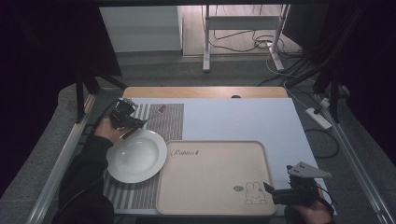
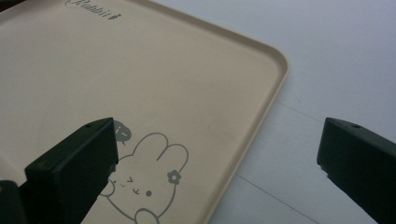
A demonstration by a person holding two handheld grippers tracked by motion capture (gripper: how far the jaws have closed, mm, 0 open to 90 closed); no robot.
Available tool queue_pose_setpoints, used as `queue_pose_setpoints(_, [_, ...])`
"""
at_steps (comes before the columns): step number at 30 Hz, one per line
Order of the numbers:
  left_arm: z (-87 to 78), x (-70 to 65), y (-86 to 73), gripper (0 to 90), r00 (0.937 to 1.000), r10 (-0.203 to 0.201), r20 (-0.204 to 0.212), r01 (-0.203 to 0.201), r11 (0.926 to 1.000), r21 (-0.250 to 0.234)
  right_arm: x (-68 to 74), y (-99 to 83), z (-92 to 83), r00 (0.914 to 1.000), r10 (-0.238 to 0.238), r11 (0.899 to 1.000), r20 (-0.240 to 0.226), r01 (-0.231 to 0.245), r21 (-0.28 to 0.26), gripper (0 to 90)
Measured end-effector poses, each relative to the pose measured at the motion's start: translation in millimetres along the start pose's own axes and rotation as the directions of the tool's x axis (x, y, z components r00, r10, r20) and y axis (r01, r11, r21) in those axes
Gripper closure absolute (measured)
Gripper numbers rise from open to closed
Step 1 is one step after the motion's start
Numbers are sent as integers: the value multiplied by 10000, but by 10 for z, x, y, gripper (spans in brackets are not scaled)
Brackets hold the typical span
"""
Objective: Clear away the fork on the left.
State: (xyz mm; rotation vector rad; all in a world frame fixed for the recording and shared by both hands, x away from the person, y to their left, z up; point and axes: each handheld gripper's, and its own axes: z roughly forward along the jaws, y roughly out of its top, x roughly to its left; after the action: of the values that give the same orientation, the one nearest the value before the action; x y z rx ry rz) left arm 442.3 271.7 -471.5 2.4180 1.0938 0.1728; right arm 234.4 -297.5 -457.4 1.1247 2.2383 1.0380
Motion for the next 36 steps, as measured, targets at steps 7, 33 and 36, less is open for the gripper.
queue_pose_setpoints(7, [2, -189, -36, 778, 9997, 186, 182, -187, 9998, 36, 0, 1, 2, 10000, 0, 10000, -2, 0, 16, 0])
queue_pose_setpoints(33, [-158, -906, -261, 777, 9959, 609, 667, -579, 9973, -456, 8, 2, 3, 10000, -60, 10000, 12, 60, 10, 0])
queue_pose_setpoints(36, [-153, -996, -284, 778, 9950, 702, 707, -674, 9969, -413, 9, 2, 3, 10000, -83, 10000, 9, 83, 25, 0])
